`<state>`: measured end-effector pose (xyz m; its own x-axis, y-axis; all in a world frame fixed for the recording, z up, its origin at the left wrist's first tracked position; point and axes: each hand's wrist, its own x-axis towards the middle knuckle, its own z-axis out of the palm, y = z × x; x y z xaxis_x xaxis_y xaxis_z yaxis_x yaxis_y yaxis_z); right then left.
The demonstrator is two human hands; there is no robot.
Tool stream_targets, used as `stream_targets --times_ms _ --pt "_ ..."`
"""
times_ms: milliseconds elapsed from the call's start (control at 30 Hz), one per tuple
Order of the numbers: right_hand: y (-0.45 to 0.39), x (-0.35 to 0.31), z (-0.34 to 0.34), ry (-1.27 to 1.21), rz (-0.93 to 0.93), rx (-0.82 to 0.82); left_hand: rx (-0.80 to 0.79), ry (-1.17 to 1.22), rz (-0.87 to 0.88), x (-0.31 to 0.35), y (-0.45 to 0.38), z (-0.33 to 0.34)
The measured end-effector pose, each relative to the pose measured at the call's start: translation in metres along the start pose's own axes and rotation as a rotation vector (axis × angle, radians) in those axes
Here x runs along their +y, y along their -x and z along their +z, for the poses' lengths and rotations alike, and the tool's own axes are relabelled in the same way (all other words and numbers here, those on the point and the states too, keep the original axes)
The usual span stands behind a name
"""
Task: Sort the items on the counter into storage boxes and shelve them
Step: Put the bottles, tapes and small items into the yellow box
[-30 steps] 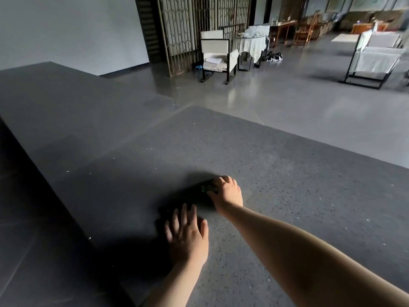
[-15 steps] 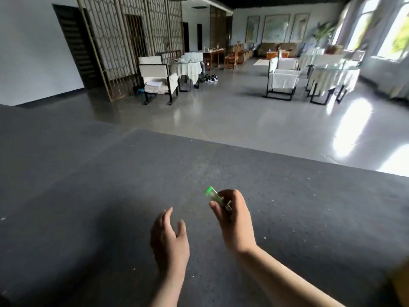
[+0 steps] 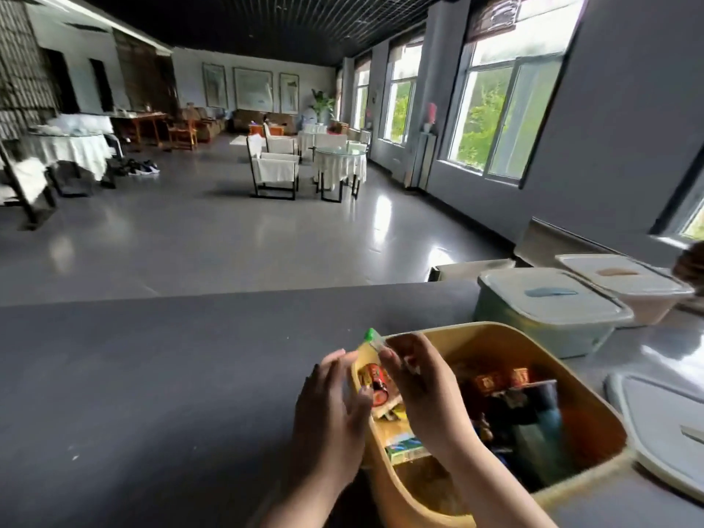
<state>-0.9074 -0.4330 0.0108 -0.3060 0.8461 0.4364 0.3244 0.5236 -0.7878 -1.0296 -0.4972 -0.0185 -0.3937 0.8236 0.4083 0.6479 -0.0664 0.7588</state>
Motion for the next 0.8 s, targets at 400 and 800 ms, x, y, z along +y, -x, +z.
stream_targets --times_ms 400,800 --pt "-0.075 0.104 -0.028 0.74 -0.138 -0.382 0.045 -0.265 -0.235 0.026 -0.004 0.077" --pt "-0.06 0.088 -0.051 0.497 -0.108 -0.244 -0.011 -0.283 -0.307 0.037 0.002 0.075"
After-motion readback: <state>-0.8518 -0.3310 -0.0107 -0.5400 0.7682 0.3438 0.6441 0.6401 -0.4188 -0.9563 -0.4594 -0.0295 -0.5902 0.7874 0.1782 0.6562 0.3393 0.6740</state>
